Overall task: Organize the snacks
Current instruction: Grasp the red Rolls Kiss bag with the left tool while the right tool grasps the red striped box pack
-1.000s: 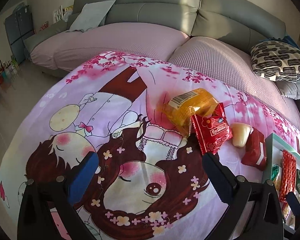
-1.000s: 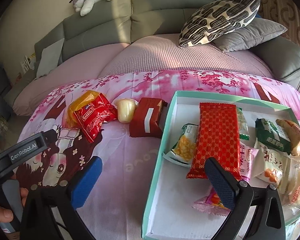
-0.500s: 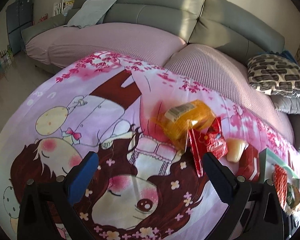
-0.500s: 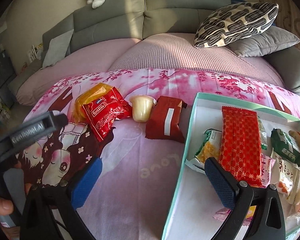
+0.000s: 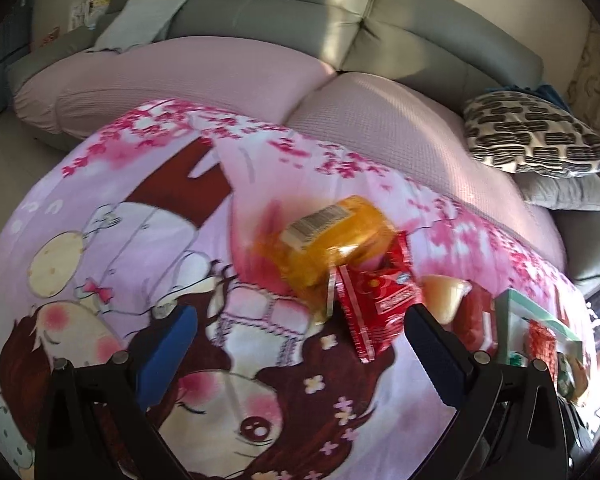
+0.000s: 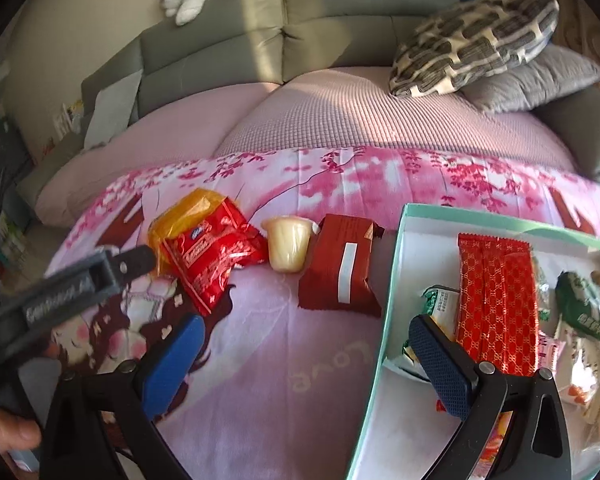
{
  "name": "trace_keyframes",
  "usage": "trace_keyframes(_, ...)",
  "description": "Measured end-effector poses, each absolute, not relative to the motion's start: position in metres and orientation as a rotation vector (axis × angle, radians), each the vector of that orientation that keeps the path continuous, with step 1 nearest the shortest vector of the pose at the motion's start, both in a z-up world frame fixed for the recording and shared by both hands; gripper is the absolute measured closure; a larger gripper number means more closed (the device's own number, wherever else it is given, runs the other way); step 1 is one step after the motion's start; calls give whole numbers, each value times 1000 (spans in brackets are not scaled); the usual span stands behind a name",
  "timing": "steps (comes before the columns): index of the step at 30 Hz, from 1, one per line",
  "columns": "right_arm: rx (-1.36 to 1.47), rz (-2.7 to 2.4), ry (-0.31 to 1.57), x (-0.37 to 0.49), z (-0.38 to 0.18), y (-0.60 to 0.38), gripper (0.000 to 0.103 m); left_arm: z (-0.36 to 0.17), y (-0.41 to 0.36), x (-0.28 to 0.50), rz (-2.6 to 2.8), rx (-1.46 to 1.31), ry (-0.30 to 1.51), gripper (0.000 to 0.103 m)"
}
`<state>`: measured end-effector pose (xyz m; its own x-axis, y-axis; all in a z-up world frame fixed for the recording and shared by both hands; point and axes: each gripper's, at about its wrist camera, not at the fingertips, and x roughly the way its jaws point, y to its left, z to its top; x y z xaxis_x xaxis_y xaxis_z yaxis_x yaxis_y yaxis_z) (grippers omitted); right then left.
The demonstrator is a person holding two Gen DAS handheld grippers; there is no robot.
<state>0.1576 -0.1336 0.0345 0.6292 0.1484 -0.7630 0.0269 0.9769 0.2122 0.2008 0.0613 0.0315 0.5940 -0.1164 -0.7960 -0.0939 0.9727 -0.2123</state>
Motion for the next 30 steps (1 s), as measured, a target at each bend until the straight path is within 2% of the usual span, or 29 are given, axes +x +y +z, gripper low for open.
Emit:
trace_keyframes(4, 224, 42, 893, 170, 35, -141, 4, 29, 60, 208, -42, -280, 941, 0)
trace_keyframes(6, 226, 40, 897, 176, 35, -143, 14, 27, 60, 212, -53, -295, 946, 0)
trace_keyframes(12, 218, 37, 937, 194, 27, -146, 32, 15, 54, 224, -127, -374, 977, 1)
trace_keyframes(14, 206, 27, 946, 198, 25, -146, 32, 12, 49, 228, -142, -386, 984, 5)
trace_keyframes(16, 196, 12, 959, 203, 22, -145, 33, 8, 45, 232, -150, -389, 996, 19)
trace_keyframes(24, 154, -17, 979, 211, 18, -147, 41, -5, 37, 239, -183, -434, 1015, 28)
trace_keyframes(30, 126, -3, 955, 209, 26, -143, 41, -5, 38, 238, -190, -441, 1010, 31)
